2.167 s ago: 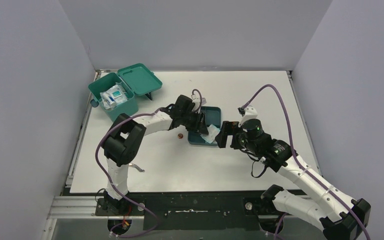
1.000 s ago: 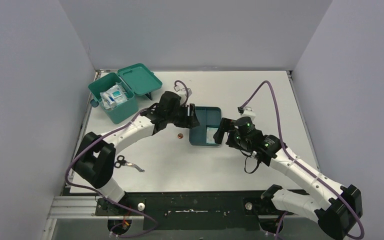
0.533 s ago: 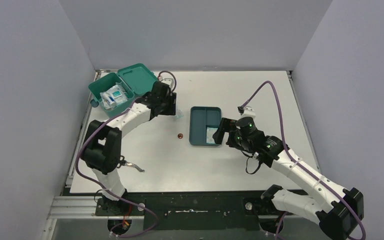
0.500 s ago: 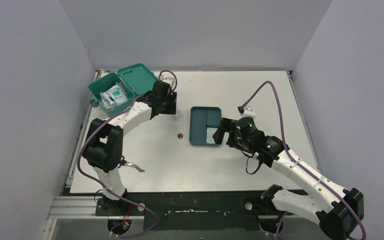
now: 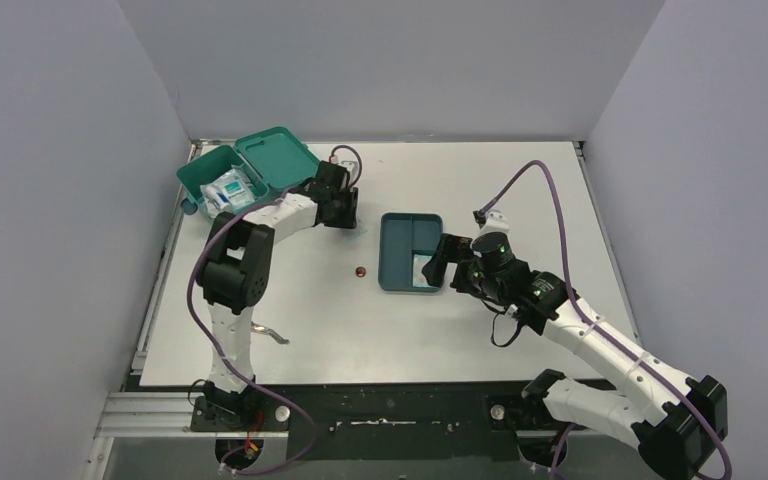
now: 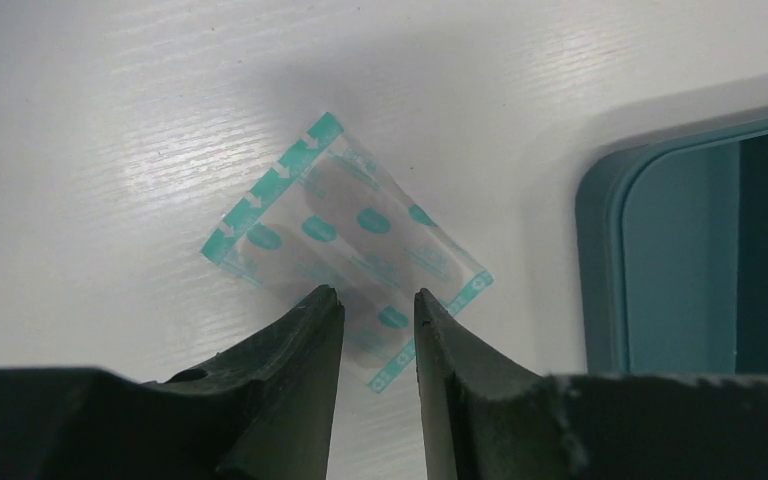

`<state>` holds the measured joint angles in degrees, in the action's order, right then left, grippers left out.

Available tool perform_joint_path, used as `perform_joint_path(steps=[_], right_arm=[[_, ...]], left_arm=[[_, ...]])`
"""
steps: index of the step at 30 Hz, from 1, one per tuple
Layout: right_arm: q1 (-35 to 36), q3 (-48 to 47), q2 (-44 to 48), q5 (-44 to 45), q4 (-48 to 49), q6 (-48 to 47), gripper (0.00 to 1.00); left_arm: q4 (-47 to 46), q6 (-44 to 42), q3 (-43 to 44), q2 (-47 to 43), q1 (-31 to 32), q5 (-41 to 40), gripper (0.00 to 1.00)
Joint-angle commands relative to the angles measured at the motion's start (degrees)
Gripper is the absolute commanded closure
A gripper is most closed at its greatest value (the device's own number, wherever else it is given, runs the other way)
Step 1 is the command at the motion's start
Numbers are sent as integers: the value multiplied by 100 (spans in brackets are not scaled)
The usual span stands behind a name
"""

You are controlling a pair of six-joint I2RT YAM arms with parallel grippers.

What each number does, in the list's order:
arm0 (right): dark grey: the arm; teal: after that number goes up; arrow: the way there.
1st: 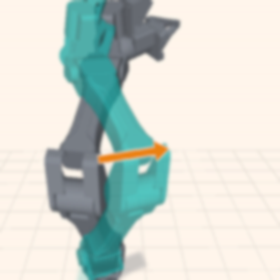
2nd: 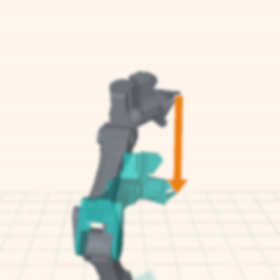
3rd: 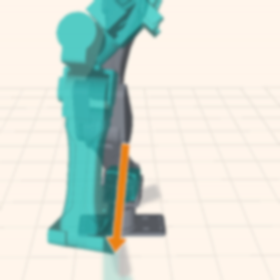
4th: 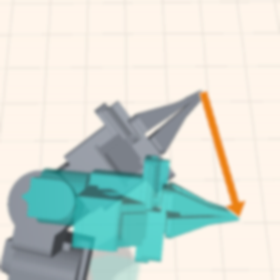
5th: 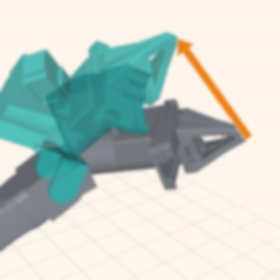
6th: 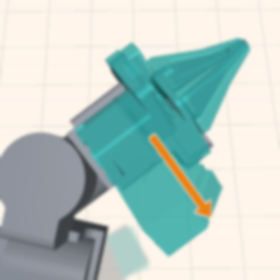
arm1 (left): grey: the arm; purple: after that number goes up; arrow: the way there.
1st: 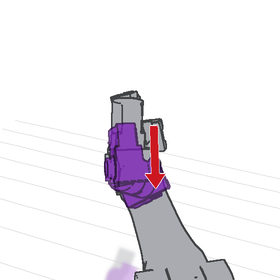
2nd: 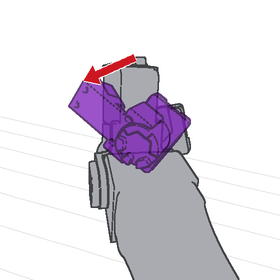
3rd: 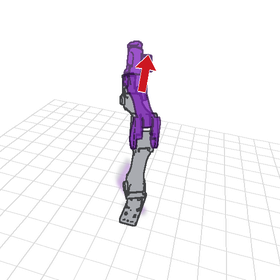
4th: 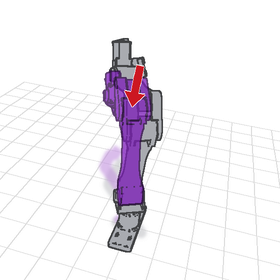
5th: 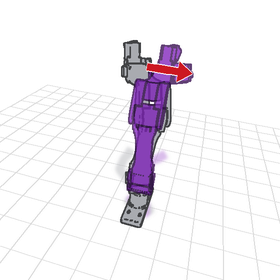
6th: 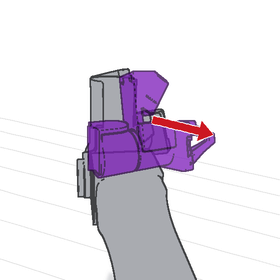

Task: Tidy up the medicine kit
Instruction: Move the medical item to the center of the board.

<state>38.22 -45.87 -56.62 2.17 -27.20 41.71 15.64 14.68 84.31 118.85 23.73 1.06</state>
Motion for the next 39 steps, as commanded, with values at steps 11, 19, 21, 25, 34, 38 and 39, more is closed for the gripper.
perform_joint_path(steps=[11,19,21,25,34,38,39], right_arm=[[-32,-85,-42,-64,319,-225,0],[-25,-25,-74,-38,418,-269,0],[-25,-10,-79,-76,442,-288,0],[-29,-74,-72,-66,315,-364,0],[-24,52,279,-182,290,-425,0],[-33,60,414,-166,355,-418,0],[-25,42,410,-169,339,-414,0]], left_arm=[[581,37,12,203,-130,131,70],[1085,79,-480,-355,-129,150,71],[1104,84,-740,-529,-131,162,71],[1180,133,-1219,-875,-91,274,71],[1378,246,-2329,-1884,-1,91,70],[1407,341,-2721,-2311,184,191,70],[1399,380,-2820,-2400,250,232,70]])
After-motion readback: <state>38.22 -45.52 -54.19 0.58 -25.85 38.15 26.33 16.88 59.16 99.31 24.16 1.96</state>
